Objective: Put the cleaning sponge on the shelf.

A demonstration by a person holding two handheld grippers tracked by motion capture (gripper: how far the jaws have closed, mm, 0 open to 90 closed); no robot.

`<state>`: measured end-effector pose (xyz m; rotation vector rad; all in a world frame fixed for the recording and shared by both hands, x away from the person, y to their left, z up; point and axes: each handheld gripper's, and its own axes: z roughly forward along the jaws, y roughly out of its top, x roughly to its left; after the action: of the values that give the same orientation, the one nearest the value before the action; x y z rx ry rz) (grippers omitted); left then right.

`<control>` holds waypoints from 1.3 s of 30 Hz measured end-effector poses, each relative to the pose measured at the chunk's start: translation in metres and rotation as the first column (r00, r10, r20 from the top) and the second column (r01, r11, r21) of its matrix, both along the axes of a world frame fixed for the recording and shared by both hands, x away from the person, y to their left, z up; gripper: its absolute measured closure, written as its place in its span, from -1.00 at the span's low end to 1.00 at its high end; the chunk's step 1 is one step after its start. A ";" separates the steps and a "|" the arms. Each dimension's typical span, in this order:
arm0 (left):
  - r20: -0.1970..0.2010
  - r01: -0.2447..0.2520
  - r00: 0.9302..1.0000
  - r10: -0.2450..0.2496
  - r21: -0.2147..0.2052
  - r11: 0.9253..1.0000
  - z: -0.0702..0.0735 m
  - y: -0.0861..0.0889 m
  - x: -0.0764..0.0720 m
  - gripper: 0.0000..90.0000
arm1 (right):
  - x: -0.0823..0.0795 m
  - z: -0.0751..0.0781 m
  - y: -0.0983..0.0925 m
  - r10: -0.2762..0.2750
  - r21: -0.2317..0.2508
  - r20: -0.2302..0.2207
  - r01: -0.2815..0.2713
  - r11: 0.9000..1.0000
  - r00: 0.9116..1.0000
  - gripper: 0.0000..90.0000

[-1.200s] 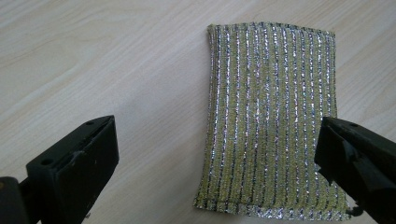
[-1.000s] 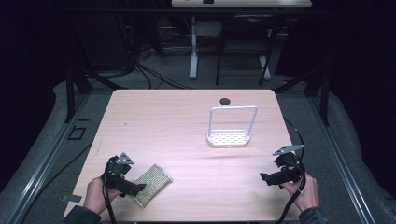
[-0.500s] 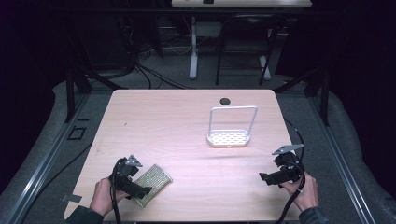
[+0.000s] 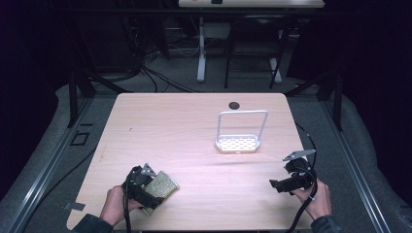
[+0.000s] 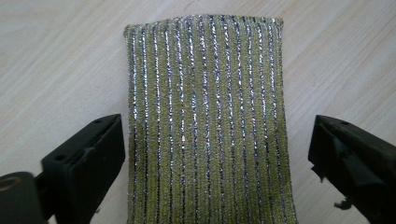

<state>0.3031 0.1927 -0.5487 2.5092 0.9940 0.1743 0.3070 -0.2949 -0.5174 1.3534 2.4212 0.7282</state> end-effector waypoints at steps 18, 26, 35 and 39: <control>0.023 0.050 0.998 -0.050 0.011 0.999 -0.002 -0.013 0.011 -0.51 | 0.000 0.001 0.001 -0.003 0.004 -0.006 0.003 1.000 1.000 -0.85; 0.032 0.095 0.995 -0.096 0.006 0.995 -0.002 -0.026 0.020 -0.46 | 0.000 0.002 0.001 0.007 0.003 -0.007 -0.007 1.000 1.000 -0.84; 0.033 0.128 0.991 -0.128 0.003 0.992 -0.002 -0.034 0.026 -0.40 | 0.001 0.001 0.002 0.012 0.001 -0.009 -0.012 1.000 1.000 -0.83; 0.033 0.127 0.991 -0.127 0.007 0.992 -0.002 -0.036 0.026 -0.38 | 0.001 0.001 0.002 0.010 0.002 -0.011 -0.010 1.000 1.000 -0.83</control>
<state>0.3295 0.1566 -0.5505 2.5557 0.8192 0.1789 0.3077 -0.2929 -0.5163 1.3501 2.4379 0.7275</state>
